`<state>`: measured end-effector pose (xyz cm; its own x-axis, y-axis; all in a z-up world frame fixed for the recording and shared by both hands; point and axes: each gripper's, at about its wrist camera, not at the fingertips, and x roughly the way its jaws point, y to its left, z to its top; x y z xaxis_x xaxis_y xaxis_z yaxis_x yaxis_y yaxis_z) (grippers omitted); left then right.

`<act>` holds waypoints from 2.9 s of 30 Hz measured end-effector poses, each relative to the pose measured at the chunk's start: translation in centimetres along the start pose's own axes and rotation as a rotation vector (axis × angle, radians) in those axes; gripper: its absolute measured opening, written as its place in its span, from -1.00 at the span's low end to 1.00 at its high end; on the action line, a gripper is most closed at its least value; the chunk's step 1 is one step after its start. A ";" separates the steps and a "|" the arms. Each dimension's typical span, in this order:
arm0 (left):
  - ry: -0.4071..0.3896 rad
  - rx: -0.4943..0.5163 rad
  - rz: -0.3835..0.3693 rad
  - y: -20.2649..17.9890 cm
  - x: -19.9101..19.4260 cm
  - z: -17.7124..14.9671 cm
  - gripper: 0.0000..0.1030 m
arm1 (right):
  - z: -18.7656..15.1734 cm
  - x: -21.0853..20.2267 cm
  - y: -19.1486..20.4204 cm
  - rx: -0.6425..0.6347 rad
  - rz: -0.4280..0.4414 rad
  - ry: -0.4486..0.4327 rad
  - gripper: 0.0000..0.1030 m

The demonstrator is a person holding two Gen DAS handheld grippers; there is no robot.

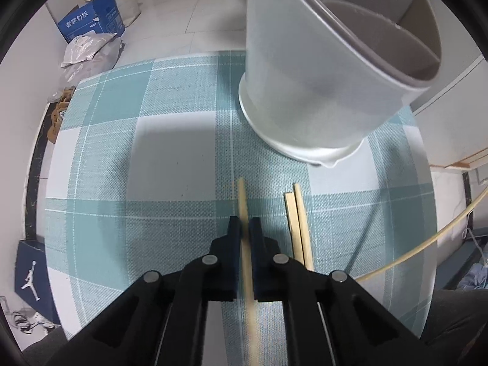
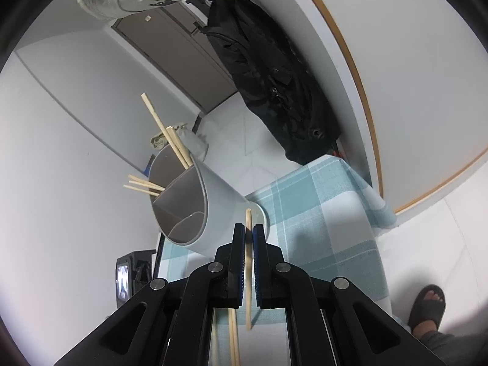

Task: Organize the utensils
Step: 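Lift both held chopsticks up and carry them over the white holder, then open both tools to drop the chopsticks into the white holder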

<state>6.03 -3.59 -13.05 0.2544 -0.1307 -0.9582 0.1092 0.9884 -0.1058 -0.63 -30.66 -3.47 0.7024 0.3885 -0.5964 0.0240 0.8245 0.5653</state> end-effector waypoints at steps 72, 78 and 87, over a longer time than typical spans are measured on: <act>-0.674 0.183 -0.205 -1.3 -18.9 10.1 -0.99 | 15.4 2.8 17.0 -0.491 0.011 -0.176 -0.92; -0.626 0.200 -0.233 -1.4 -16.7 10.8 -0.99 | 14.7 4.7 16.1 -0.523 0.014 -0.157 -0.92; -0.509 0.261 -0.327 -1.1 -14.4 10.9 -0.99 | 11.8 7.2 14.3 -0.581 0.011 -0.073 -0.92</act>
<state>12.75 -3.64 3.77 0.5843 -0.5044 -0.6357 0.4708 0.8488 -0.2408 13.17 -20.98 7.09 0.7481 0.3856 -0.5400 -0.3628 0.9191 0.1537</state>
